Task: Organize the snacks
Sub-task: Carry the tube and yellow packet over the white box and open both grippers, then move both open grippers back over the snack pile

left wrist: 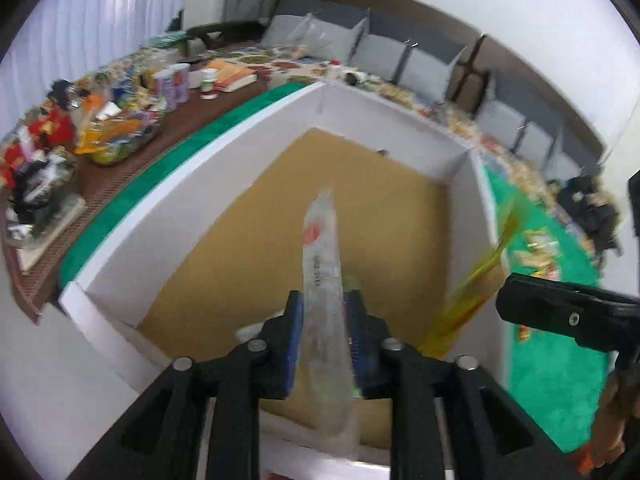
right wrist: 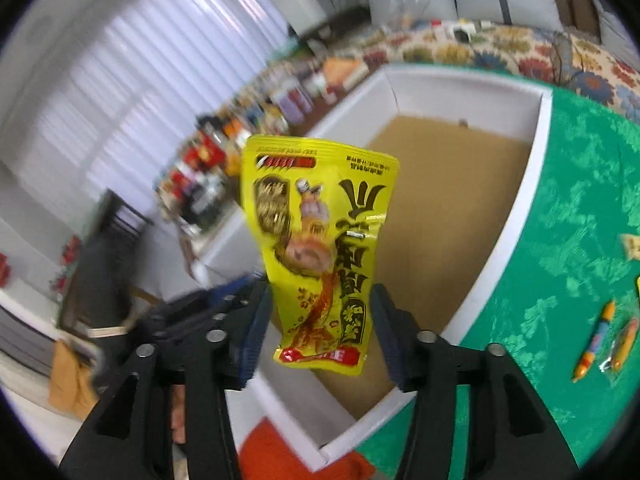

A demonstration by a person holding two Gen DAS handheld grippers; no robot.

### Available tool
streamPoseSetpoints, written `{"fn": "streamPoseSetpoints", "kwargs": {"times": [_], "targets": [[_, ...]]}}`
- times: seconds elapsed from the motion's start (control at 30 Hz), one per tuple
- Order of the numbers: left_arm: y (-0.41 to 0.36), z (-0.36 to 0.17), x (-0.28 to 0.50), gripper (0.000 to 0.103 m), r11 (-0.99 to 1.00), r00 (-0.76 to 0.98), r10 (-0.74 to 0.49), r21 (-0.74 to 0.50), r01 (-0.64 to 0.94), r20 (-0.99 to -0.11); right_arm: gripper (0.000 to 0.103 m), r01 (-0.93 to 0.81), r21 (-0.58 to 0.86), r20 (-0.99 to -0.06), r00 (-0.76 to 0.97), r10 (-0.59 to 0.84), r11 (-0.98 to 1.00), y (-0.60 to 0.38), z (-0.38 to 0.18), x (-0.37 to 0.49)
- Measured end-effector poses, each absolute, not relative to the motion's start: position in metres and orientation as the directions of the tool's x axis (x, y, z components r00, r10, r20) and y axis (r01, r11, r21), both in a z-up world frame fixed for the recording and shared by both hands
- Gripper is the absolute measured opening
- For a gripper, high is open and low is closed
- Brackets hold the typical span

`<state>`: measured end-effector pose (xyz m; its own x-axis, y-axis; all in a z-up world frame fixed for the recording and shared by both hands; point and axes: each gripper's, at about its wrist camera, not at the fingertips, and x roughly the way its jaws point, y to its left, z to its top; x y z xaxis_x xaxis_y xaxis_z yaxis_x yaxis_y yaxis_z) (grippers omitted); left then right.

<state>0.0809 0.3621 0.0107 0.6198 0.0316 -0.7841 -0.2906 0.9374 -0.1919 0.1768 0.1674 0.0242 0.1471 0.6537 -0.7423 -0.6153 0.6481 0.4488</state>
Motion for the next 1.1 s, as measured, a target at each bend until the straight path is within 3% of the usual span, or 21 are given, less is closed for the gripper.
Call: {"fn": "streamPoseSetpoints", "kwargs": {"times": [0.03,0.07,0.1,0.33,0.57,0.73,0.9,1.1], "targets": [[0.360,0.009,0.079,0.064,0.938,0.612,0.059,-0.165,-0.303,-0.789,0.060,-0.617,0.436,-0.753,0.150,0.641,0.656,0.168,0.023,0.178],[0.359,0.010,0.078,0.083,0.938,0.610,0.088,-0.141,-0.318,-0.788,0.061,-0.620,0.412,-0.761,0.169,0.626,0.668,0.164,0.021,0.178],[0.357,0.012,0.075,0.086,0.936,0.624,0.126,-0.115,-0.331,-0.772,0.062,-0.624,0.402,-0.758,0.184,0.626,0.670,0.160,0.023,0.178],[0.315,0.030,0.071,0.086,0.953,0.686,0.061,-0.163,-0.257,-0.725,0.074,-0.624,0.267,-0.678,0.420,0.603,0.734,0.068,0.036,0.165],[0.200,0.047,0.089,0.094,0.976,0.725,-0.128,-0.216,-0.030,-0.676,0.074,-0.455,0.010,-0.728,0.607,0.318,0.890,-0.088,-0.037,0.153],[0.090,0.001,0.113,0.095,0.967,0.604,-0.254,-0.204,0.151,-0.756,0.074,-0.252,-0.065,-0.758,0.642,0.117,0.966,-0.205,-0.079,0.146],[0.017,-0.061,0.131,0.095,0.965,0.512,-0.231,-0.128,0.229,-0.828,0.074,-0.038,-0.065,-0.741,0.671,-0.023,0.997,-0.270,-0.095,0.143],[-0.010,-0.091,0.140,0.096,0.980,0.538,-0.148,-0.049,0.194,-0.830,0.074,0.012,-0.010,-0.764,0.645,-0.015,1.000,-0.299,-0.105,0.157]]}}
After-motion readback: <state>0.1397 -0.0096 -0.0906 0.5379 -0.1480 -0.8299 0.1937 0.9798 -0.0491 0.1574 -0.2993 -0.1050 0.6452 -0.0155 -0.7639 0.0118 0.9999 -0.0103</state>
